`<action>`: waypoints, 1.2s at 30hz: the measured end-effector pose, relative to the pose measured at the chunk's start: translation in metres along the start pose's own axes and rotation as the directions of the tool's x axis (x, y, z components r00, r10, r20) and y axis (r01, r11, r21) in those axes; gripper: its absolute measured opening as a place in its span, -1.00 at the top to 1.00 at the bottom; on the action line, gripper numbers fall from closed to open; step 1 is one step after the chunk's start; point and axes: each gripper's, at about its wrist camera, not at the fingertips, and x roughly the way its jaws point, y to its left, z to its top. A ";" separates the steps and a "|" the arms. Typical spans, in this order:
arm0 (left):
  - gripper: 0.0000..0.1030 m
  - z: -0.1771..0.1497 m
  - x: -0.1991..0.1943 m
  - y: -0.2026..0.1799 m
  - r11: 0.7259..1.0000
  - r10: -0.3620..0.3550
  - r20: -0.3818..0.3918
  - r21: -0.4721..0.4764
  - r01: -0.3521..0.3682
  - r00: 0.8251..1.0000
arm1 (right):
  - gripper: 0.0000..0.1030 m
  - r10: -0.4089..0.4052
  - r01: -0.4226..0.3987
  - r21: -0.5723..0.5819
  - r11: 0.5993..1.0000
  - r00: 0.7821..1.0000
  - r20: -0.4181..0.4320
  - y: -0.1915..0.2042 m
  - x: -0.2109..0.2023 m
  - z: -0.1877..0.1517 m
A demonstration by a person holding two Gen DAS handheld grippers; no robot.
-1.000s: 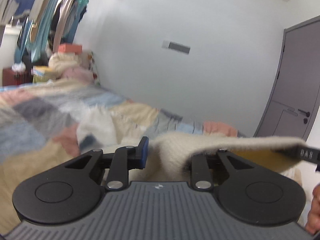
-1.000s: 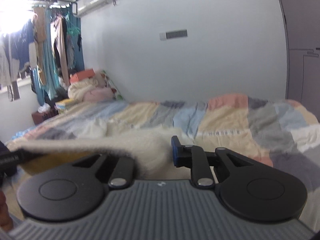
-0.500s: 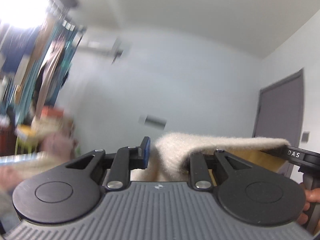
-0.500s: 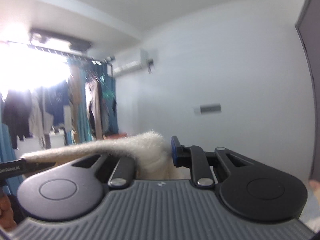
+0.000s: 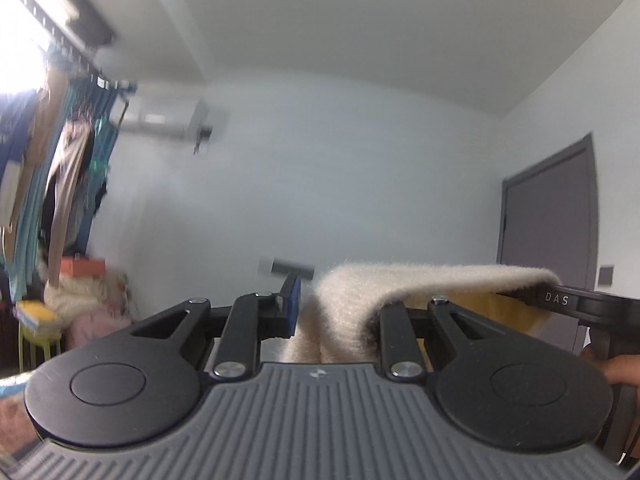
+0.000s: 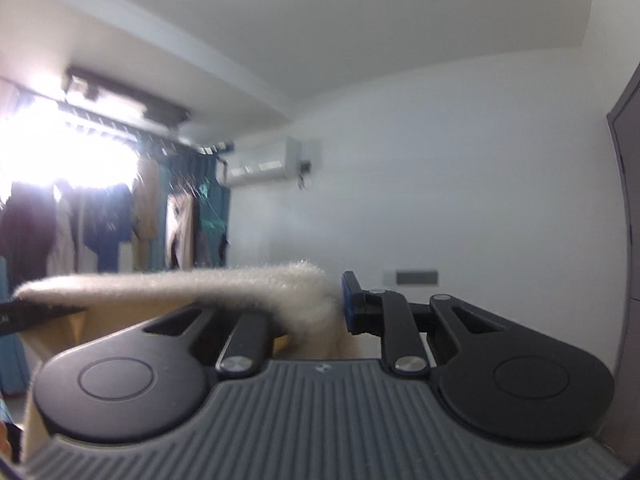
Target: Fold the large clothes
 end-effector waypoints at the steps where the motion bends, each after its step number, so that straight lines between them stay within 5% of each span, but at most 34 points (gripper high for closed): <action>1: 0.54 -0.019 0.020 0.005 1.000 0.007 -0.037 -0.005 -0.007 0.999 | 0.63 -0.009 0.010 0.000 1.000 0.999 -0.034 -0.008 0.018 -0.016; 6: 0.54 -0.110 0.122 0.038 0.998 0.055 -0.180 -0.027 -0.061 0.982 | 0.63 -0.034 0.021 -0.088 0.996 0.988 -0.152 -0.035 0.105 -0.103; 13: 0.54 -0.256 0.292 0.116 0.975 0.094 -0.295 -0.163 -0.148 0.951 | 0.63 -0.051 0.042 -0.040 0.998 0.964 -0.263 -0.082 0.234 -0.208; 19: 0.54 -0.404 0.441 0.185 0.969 0.067 -0.467 -0.179 -0.168 0.882 | 0.63 -0.063 0.106 0.096 0.990 0.925 -0.376 -0.110 0.339 -0.336; 21: 0.52 -0.452 0.471 0.213 0.956 0.045 -0.490 -0.232 -0.180 0.870 | 0.63 -0.061 0.123 0.129 0.984 0.914 -0.401 -0.118 0.356 -0.383; 24: 0.52 -0.507 0.515 0.238 0.966 0.073 -0.519 -0.175 -0.189 0.852 | 0.63 -0.074 0.131 0.112 0.985 0.908 -0.412 -0.118 0.371 -0.446; 30: 0.45 -0.615 0.572 0.273 0.966 0.068 -0.647 -0.147 -0.212 0.759 | 0.63 -0.085 0.192 0.152 0.969 0.845 -0.528 -0.132 0.396 -0.533; 33: 0.43 -0.638 0.582 0.276 0.966 0.071 -0.712 -0.127 -0.227 0.699 | 0.62 -0.083 0.219 0.171 0.961 0.814 -0.575 -0.136 0.397 -0.550; 36: 0.41 -0.649 0.587 0.281 0.961 0.065 -0.741 -0.134 -0.243 0.668 | 0.53 -0.070 0.227 0.193 0.955 0.800 -0.595 -0.137 0.396 -0.552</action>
